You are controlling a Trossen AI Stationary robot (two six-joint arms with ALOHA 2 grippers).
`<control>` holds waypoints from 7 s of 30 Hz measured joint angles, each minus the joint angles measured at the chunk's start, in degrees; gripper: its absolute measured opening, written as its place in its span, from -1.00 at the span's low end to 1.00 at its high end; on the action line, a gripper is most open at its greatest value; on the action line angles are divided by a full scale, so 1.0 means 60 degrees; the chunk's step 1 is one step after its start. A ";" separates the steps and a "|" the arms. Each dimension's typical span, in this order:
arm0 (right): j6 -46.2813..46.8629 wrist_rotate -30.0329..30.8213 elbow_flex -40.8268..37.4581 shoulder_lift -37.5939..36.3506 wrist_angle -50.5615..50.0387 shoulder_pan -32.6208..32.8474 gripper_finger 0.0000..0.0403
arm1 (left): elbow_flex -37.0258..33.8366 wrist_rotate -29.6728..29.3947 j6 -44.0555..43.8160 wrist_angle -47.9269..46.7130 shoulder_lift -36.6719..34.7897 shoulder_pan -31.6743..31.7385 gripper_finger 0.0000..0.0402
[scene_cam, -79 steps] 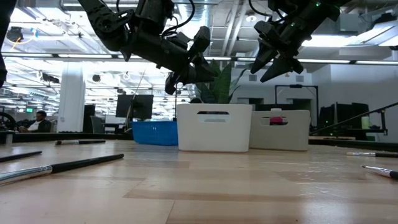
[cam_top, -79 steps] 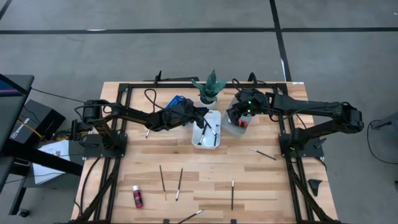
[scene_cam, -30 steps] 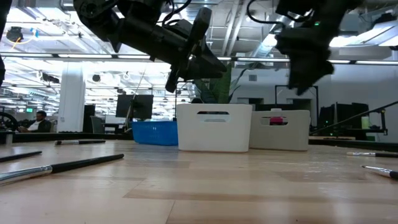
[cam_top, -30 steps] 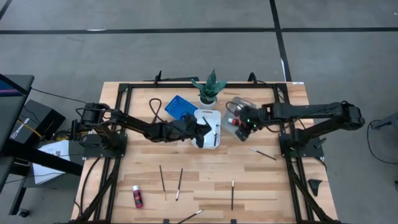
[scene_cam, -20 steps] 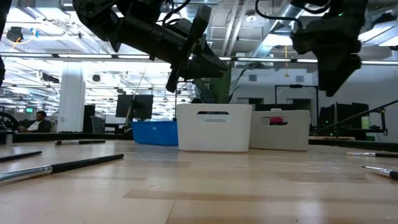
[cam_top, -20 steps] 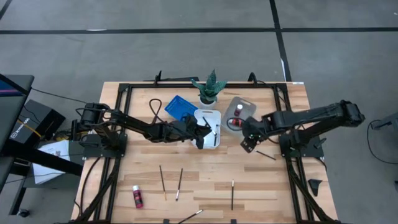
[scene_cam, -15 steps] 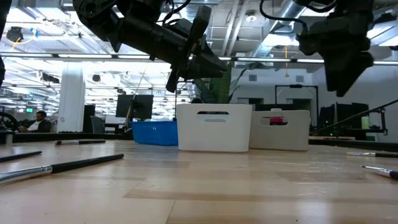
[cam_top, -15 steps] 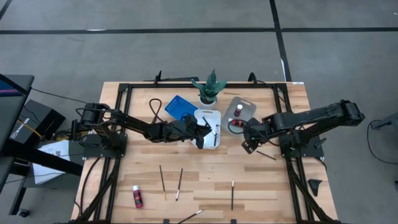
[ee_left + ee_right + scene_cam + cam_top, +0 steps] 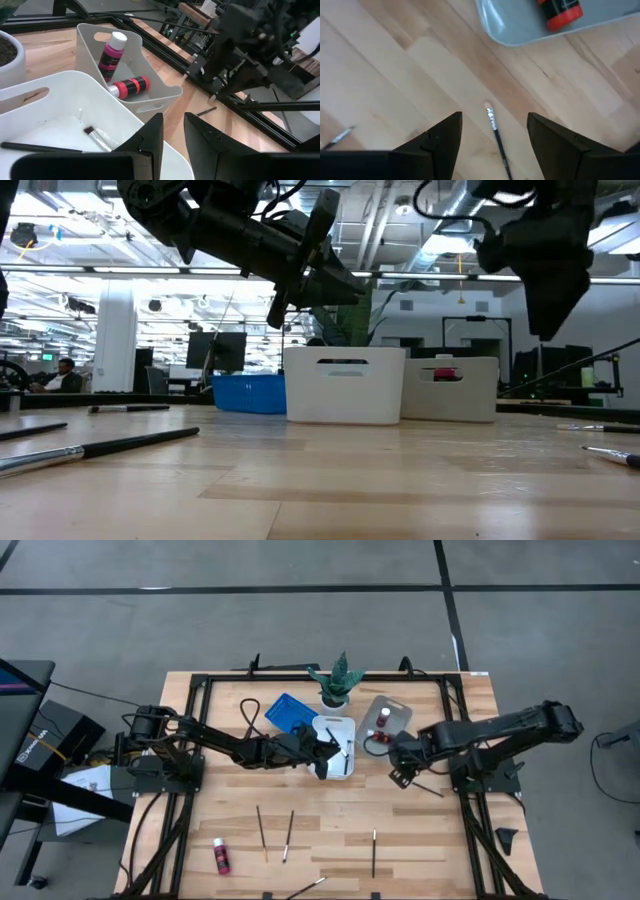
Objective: Pick & Place Paint Supplies
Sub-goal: Put the large black paint brush into the white bin
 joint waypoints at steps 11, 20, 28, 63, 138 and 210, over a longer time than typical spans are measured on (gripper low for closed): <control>-0.0980 -0.0410 0.0000 0.2578 0.0313 0.0035 0.10 | 0.0000 0.0004 -0.0004 -0.0037 -0.0053 0.0004 -0.65; -0.2338 -0.0568 -0.0011 0.3533 0.0894 0.0270 0.10 | 0.0000 0.0342 -0.0038 -0.0008 -0.0262 0.0076 -0.65; -0.2121 -0.0511 -0.1578 0.2333 0.2070 0.0251 0.10 | 0.0004 0.0338 -0.0946 -0.0074 -0.0353 0.0134 -0.65; -0.1107 -0.0304 -0.2681 0.1763 0.4053 0.0735 -0.03 | 0.0004 0.0270 -0.2787 0.0287 -0.0339 0.0426 -0.65; -0.2212 -0.1050 0.1298 -0.0408 0.9653 -0.0649 -1.00 | 0.0000 0.2103 0.0244 0.0471 -0.2393 -0.0015 -0.31; -0.3068 -0.1804 0.3967 0.1642 0.8385 -0.1464 -0.36 | 0.0000 0.3373 0.0834 0.0769 -0.2419 0.0076 -0.97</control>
